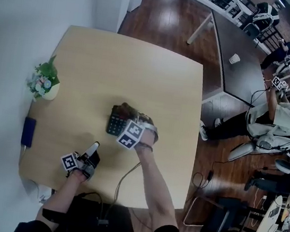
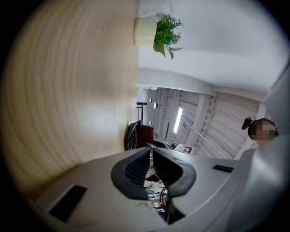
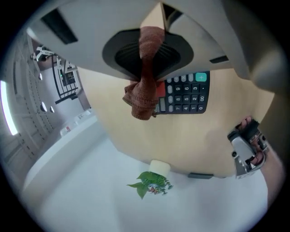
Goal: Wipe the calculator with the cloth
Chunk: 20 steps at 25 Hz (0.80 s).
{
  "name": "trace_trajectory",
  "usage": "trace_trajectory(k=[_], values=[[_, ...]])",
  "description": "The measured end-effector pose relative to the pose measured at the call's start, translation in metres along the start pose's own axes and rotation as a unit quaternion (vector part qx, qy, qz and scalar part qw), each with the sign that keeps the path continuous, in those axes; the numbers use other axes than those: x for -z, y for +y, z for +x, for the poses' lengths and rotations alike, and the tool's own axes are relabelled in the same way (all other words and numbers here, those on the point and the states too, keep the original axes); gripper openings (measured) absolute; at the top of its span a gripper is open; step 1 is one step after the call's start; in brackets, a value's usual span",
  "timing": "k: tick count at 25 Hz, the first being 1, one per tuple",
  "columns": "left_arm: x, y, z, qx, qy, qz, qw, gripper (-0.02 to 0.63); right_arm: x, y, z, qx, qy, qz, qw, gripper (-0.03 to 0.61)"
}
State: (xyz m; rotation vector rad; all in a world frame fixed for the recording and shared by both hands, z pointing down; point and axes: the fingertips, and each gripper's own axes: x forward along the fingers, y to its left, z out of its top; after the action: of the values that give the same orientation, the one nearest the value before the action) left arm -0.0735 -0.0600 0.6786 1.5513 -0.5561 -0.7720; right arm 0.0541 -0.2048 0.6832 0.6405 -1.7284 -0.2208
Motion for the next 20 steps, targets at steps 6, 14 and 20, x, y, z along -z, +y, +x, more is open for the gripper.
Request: trace_trajectory(k=[6,14,20], values=[[0.0,0.0,0.0,-0.001,0.003,0.003,1.0,0.028,0.0,0.071,-0.012,-0.033,0.012,-0.077,0.996,0.064],[-0.001,0.002,-0.001,-0.001,0.002,0.0,1.0,0.028,0.016,0.158,-0.042,-0.132,-0.009,-0.087,0.987,0.065],[-0.003,0.0,-0.001,0.001,0.002,0.005,1.0,0.028,0.024,0.025,-0.029,0.002,-0.035,0.021,0.999,0.066]])
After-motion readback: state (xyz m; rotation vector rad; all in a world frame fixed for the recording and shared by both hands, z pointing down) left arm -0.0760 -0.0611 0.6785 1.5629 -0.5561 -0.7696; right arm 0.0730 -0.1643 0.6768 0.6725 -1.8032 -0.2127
